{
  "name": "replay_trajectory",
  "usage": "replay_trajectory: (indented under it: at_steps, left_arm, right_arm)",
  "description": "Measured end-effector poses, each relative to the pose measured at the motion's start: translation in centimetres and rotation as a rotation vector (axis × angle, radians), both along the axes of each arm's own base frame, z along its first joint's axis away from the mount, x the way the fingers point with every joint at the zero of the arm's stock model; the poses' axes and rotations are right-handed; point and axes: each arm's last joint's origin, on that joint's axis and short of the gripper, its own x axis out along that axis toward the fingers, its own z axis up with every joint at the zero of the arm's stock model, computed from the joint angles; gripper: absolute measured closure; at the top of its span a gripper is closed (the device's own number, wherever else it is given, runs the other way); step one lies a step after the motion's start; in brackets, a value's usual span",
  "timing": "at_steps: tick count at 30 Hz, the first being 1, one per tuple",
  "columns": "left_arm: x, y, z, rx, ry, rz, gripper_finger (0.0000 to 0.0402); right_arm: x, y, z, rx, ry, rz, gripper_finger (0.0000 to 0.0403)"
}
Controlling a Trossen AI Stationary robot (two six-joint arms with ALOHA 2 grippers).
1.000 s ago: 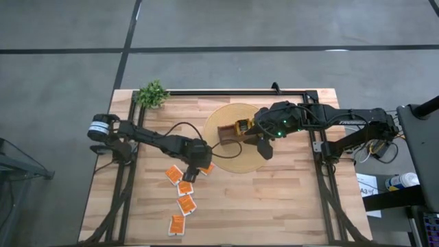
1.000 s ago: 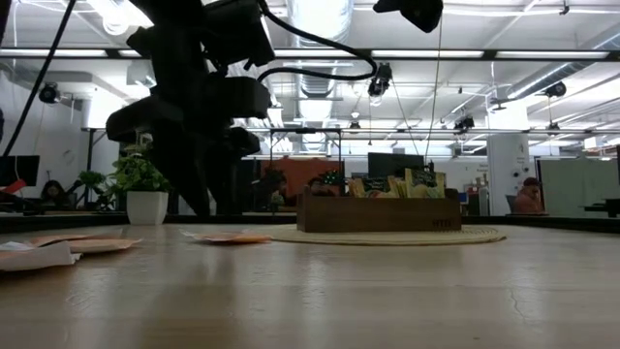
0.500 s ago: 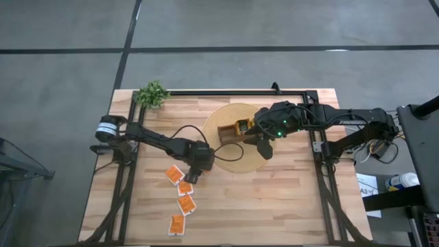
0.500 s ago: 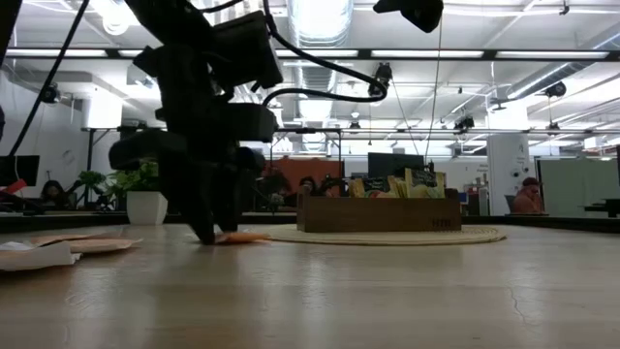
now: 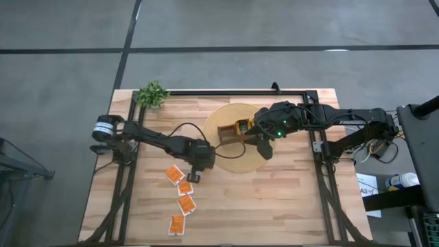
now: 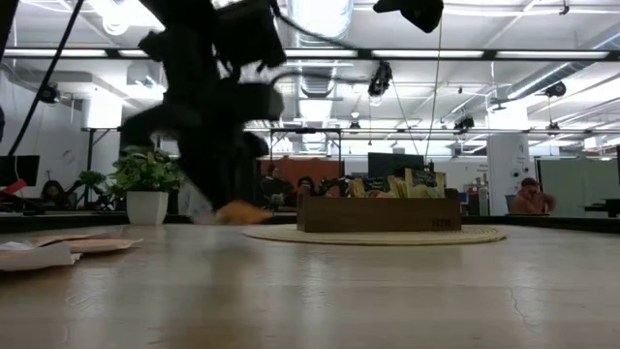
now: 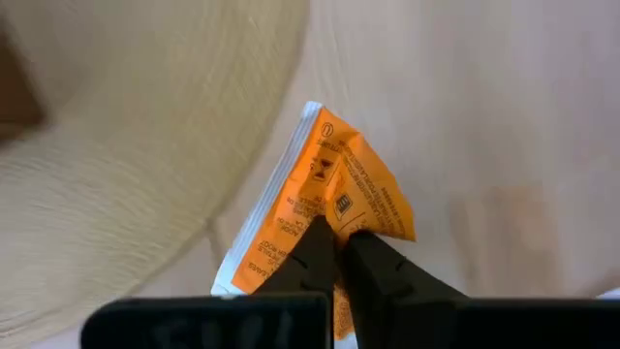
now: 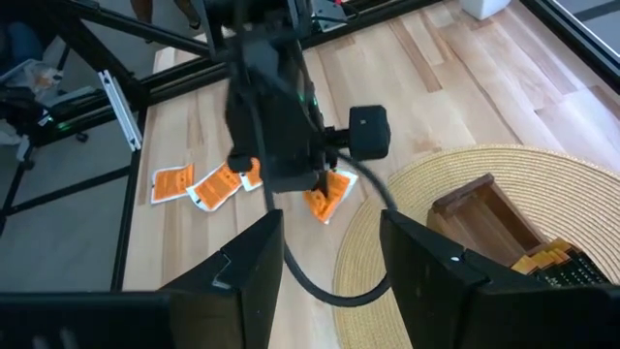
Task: Pick & Place Tea
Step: Put the white tea bag into the left section of the wooden organizer
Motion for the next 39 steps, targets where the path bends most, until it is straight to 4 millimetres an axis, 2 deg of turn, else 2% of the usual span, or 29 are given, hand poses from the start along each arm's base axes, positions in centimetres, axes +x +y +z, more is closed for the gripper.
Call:
replay_trajectory:
  at_steps: [4, 8, 15, 18, 20, 23, 27, 35, 39]
  left_arm:
    - [-0.1, 0.0, 4.0, -0.033, -0.127, 0.057, 0.0392]
    - [-1.3, 0.2, 10.1, -0.06, -0.337, 0.098, 0.0392]
    - [-5.6, 0.6, 20.8, -0.145, -0.853, 0.093, 0.0393]
    - [-7.6, 0.7, 24.1, -0.196, -1.078, 0.05, 0.0394]
    - [-8.8, 0.7, 25.6, -0.233, -1.186, 0.006, 0.0394]
    - [-9.9, 0.6, 27.1, -0.277, -1.303, -0.075, 0.0394]
    - [-10.4, 0.3, 28.1, -0.337, -1.393, -0.218, 0.0394]
    - [-9.2, -0.3, 28.3, -0.414, -1.45, -0.42, 0.0394]
    - [-8.6, -0.4, 28.3, -0.427, -1.478, -0.445, 0.0394]
  right_arm:
    - [-0.1, 0.1, 0.2, -0.009, -0.01, 0.009, 0.0234]
    - [-0.4, 0.1, 0.9, -0.02, -0.063, 0.02, 0.0234]
    - [-1.1, 0.3, 3.5, 0.009, -0.278, 0.072, 0.0234]
    - [-0.9, 0.5, 4.7, 0.038, -0.401, 0.129, 0.0234]
    - [-0.8, 0.6, 5.4, 0.051, -0.473, 0.166, 0.0234]
    - [-0.5, 0.7, 6.1, 0.055, -0.563, 0.198, 0.0234]
    - [-0.2, 0.7, 6.6, 0.052, -0.623, 0.202, 0.0234]
    - [1.5, 1.1, 6.8, 0.103, -0.733, 0.322, 0.0234]
    - [2.2, 1.1, 6.5, 0.108, -0.749, 0.327, 0.0234]
